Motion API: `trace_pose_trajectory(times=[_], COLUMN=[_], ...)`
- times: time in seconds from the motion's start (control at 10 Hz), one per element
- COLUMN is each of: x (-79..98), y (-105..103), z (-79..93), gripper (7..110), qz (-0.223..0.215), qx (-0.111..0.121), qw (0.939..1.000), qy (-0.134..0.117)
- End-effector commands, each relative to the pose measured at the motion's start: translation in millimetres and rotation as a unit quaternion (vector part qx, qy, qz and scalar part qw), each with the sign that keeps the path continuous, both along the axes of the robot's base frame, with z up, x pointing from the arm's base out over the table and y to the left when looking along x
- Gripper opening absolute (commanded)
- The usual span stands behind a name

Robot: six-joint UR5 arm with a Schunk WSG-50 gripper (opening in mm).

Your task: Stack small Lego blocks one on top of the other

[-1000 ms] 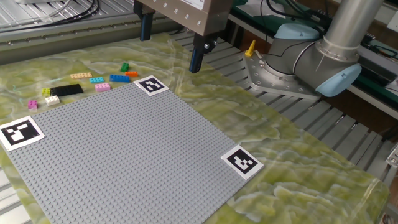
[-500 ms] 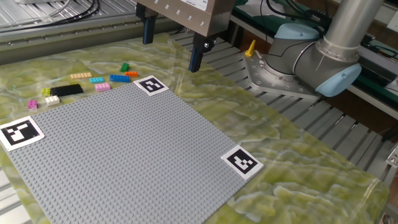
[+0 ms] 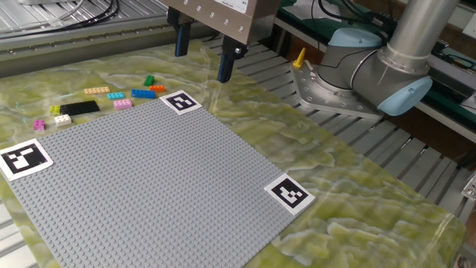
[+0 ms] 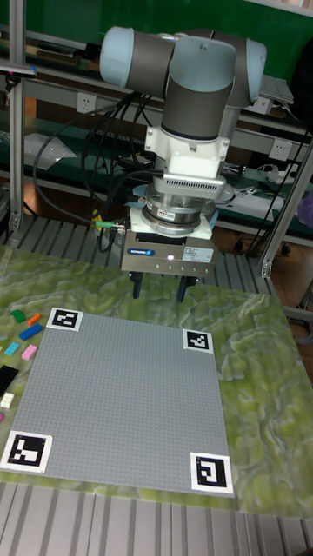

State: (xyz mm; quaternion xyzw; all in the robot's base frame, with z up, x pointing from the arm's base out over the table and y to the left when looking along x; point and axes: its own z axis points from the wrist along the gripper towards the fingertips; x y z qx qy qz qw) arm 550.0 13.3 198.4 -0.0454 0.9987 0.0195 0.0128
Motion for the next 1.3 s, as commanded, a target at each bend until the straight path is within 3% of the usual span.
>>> trace_pose_trajectory(times=[0.0, 0.2, 0.4, 0.5, 1.2], x=[9.1, 14.5, 22.4, 22.1, 21.7], y=[1.9, 0.7, -20.9, -23.2, -7.0], z=[1.5, 1.8, 2.7, 2.8, 1.4], gripper=[7, 7, 7, 7, 7], qz=[-0.010, -0.013, -0.008, -0.009, -0.012], qx=[0.005, 0.003, -0.040, -0.045, -0.014], qw=[0.9998, 0.9995, 0.9981, 0.9980, 0.9989], qy=[-0.018, -0.028, -0.045, -0.044, -0.043])
